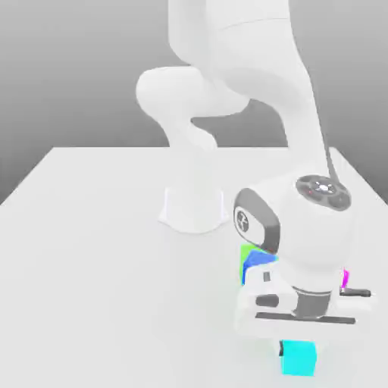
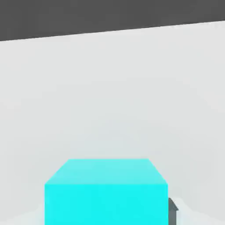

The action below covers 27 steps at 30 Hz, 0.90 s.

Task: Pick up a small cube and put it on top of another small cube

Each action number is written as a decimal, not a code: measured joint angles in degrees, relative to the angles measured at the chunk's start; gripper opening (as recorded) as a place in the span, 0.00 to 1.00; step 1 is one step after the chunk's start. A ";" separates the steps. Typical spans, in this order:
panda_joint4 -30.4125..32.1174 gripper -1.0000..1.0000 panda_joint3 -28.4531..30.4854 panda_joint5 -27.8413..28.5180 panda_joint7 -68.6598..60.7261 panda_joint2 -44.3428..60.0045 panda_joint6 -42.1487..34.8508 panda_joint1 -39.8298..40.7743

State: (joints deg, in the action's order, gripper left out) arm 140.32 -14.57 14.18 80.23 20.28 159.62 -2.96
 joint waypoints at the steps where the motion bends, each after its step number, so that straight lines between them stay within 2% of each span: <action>1: 0.49 0.00 -0.89 -1.43 -1.08 -2.02 -1.51 0.60; 6: 1.66 0.00 -3.97 -1.90 -9.37 -11.90 -8.04 0.70; 10: 4.68 0.00 -6.23 -3.30 -17.29 -19.65 -12.17 -2.54; 17: 13.54 0.00 -6.51 -12.46 -33.63 -33.91 -17.82 -11.06; 24: 22.64 0.00 -3.23 -22.58 -50.43 -48.30 -23.17 -24.28; 27: 25.70 0.00 -2.47 -25.78 -52.80 -48.07 -20.84 -27.29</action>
State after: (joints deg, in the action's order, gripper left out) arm 166.03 -17.04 -11.61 27.43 -27.79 138.78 -30.25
